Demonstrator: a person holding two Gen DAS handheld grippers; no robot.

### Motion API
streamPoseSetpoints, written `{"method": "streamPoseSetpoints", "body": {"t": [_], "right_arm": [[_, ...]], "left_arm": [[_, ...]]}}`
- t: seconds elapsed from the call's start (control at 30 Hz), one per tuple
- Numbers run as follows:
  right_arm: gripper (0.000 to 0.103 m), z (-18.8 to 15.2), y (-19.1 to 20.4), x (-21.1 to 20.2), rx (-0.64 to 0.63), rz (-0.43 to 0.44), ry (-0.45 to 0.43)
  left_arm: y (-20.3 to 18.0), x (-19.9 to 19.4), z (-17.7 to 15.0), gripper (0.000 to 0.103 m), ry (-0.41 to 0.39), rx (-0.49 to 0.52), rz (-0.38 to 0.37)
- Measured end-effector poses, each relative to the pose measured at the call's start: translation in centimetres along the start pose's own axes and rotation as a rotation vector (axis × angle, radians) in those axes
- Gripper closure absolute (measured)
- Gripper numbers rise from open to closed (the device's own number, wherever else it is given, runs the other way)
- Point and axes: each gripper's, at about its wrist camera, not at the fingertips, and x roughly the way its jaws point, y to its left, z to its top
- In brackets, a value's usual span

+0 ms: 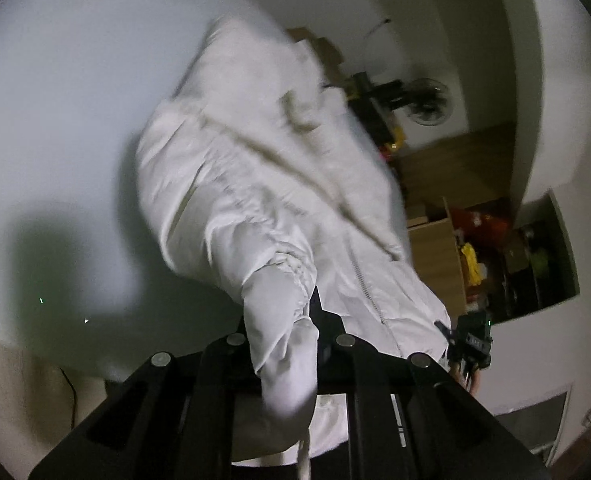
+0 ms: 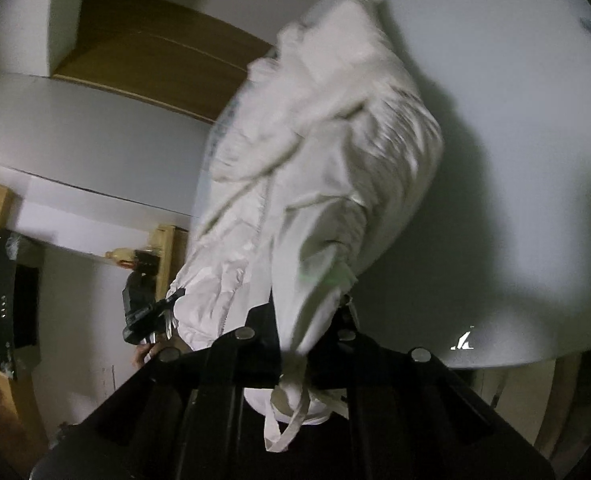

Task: Fold large clothes

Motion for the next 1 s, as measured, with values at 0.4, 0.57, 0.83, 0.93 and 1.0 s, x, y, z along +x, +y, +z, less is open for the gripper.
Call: {"method": "streamPoseSetpoints", "body": {"t": [0.4, 0.57, 0.83, 0.93, 1.0], "right_arm": [[0.094, 20.9, 7.0, -0.4, -0.01, -0.041, -0.024], [0.093, 30.2, 5.9, 3.4, 0.105, -0.138, -0.044], [0.093, 38.5, -1.5, 12.0, 0.212, -0.296, -0.034], [0.093, 39.2, -3.5, 13.6, 0.235, -0.288, -0.017], [0.093, 39.3, -4.0, 13.8, 0.239, -0.272, -0.018]], "left_arm": [[-10.6, 4.6, 19.7, 0.092, -0.06, 0.202, 0.209], [-10.5, 12.8, 29.0, 0.092, -0.078, 0.21, 0.354], [-3.7, 24.6, 36.6, 0.091, -0.029, 0.133, 0.48], [-1.6, 26.2, 36.8, 0.091, -0.01, 0.122, 0.481], [-1.1, 26.6, 37.2, 0.091, -0.005, 0.116, 0.474]]}}
